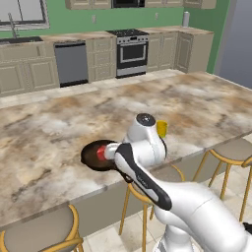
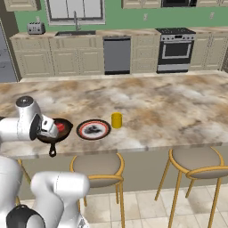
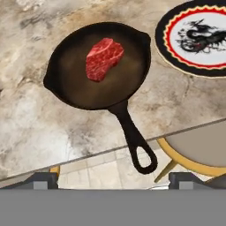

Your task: Pick up the pan with the steak in it and place it on the dining table. Then place the steak on the plate.

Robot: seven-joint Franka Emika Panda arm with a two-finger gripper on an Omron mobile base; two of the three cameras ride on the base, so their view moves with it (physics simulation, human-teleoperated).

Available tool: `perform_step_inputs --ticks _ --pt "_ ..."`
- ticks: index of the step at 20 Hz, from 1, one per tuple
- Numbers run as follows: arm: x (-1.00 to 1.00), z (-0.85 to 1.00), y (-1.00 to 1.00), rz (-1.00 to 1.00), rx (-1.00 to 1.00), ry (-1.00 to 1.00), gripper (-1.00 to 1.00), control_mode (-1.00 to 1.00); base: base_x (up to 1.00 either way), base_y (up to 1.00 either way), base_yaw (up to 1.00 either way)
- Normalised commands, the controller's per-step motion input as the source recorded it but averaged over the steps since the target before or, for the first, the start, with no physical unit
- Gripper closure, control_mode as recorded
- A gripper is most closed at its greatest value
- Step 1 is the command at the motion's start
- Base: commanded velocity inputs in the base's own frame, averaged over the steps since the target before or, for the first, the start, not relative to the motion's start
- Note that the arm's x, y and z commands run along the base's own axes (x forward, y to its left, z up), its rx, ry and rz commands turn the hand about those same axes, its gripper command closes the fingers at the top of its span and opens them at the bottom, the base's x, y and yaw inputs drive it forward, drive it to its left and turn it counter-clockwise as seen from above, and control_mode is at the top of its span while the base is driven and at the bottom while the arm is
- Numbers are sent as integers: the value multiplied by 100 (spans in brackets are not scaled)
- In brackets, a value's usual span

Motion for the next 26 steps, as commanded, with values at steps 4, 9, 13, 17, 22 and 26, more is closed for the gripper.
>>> perform_step_inputs --ticks 4,9,13,17,22,26 --pt "85 1 45 -15 -8 -1 -100 -100 0 0 0" --pt "83 0 25 -8 -4 2 -100 -100 0 0 0" --pt "59 0 0 0 0 11 -100 -100 0 0 0" --pt "4 0 2 1 -1 5 -100 -100 0 0 0" --pt "21 -18 7 0 -1 3 -100 -100 0 0 0" --pt "24 -35 10 0 -1 2 -100 -100 0 0 0"
